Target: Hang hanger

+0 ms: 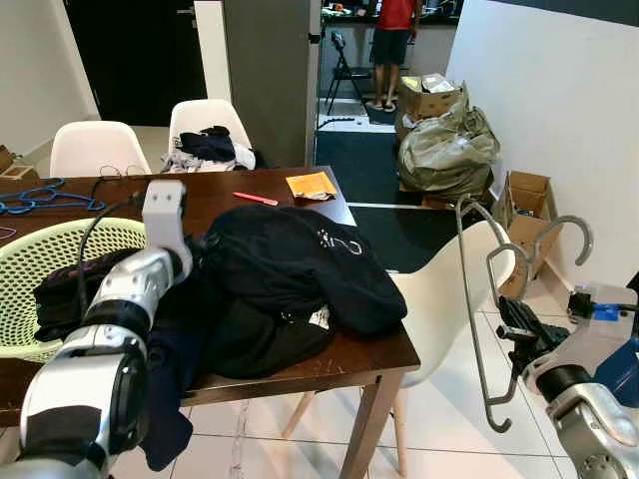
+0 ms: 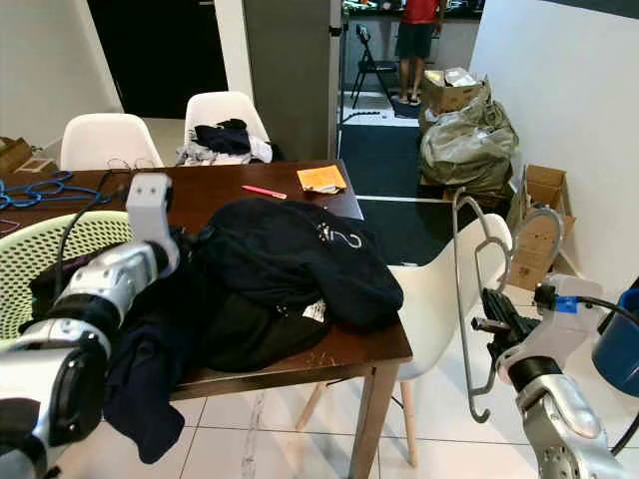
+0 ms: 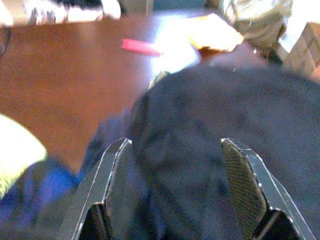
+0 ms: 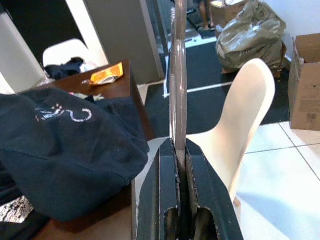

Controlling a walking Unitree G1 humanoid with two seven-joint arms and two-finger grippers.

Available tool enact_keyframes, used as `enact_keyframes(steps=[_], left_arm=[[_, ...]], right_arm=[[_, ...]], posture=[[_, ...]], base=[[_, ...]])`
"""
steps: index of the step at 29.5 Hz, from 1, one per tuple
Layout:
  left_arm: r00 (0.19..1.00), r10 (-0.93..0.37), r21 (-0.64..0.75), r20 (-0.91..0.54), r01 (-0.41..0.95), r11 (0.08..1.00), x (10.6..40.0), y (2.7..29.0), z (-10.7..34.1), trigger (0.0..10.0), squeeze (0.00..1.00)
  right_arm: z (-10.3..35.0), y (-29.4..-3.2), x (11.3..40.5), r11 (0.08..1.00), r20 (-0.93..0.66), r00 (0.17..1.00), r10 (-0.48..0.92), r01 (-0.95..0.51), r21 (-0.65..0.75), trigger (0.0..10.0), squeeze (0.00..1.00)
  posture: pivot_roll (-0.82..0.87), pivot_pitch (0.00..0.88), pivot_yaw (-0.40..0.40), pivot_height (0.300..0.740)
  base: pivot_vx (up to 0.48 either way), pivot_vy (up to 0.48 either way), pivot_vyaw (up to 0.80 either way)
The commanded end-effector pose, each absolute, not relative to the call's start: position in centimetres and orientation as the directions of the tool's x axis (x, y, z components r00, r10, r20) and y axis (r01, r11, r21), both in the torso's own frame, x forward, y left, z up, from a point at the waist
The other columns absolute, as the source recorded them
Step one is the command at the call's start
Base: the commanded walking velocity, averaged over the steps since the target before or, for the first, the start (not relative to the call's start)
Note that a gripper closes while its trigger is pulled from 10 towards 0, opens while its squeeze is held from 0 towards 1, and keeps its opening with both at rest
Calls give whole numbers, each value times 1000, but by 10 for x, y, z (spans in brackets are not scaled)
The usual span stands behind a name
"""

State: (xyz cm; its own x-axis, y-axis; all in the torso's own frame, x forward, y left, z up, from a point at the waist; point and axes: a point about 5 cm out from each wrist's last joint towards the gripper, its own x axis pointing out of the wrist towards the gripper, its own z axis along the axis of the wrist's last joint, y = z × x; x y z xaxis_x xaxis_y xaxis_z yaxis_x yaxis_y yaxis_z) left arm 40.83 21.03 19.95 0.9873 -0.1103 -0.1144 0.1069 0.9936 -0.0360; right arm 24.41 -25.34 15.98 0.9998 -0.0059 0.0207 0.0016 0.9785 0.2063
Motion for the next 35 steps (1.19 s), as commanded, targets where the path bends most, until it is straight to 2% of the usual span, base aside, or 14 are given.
enact_keyframes(steps=[1,6,9,14,16,19,22,29,34,35], left_arm=[[992,-96,-16,-87,94,995,410,210,205,10000,0],[995,-67,-7,-78,67,998,410,212,208,10000,0],[985,73,-7,-155,-75,997,405,230,191,10000,0],[962,166,-5,-216,-171,985,400,242,179,10000,0],[936,243,-27,-255,-258,966,396,251,172,10000,0],[925,273,-30,-265,-291,956,394,255,170,10000,0],[885,391,-18,-251,-408,913,389,272,174,10000,0],[869,431,-16,-244,-448,894,387,279,177,10000,0],[856,429,-20,-289,-454,891,385,280,170,10000,0],[848,398,-14,-350,-429,903,382,277,158,10000,0]], right_arm=[[160,-255,239,979,9,1000,-9,7,202,10000,0],[160,-256,237,978,10,1000,-12,10,209,10000,0],[160,-256,231,977,7,1000,-10,8,212,10000,0],[161,-256,227,978,4,1000,-10,9,209,10000,0],[162,-257,225,978,0,1000,-13,13,207,10000,0],[162,-257,224,978,-3,1000,-14,14,206,10000,0],[163,-258,222,979,-10,1000,-16,17,202,10000,0],[163,-259,222,980,-15,1000,-14,17,199,10000,0],[163,-259,222,980,-18,1000,-9,12,198,10000,0],[164,-258,222,981,-21,1000,-5,9,195,10000,0]], posture=[[-119,63,-5,740],[-124,77,-5,740],[-143,80,-1,740],[-153,92,-1,740],[-160,100,-3,740],[-161,102,-5,740],[-164,107,-10,740],[-159,110,-14,740],[-155,116,-21,740],[-164,126,-31,740]], base=[[0,0,-800],[0,0,-800],[0,0,0],[0,0,0],[0,0,0],[0,0,0],[0,0,0],[0,0,0],[0,0,0],[0,0,0]])
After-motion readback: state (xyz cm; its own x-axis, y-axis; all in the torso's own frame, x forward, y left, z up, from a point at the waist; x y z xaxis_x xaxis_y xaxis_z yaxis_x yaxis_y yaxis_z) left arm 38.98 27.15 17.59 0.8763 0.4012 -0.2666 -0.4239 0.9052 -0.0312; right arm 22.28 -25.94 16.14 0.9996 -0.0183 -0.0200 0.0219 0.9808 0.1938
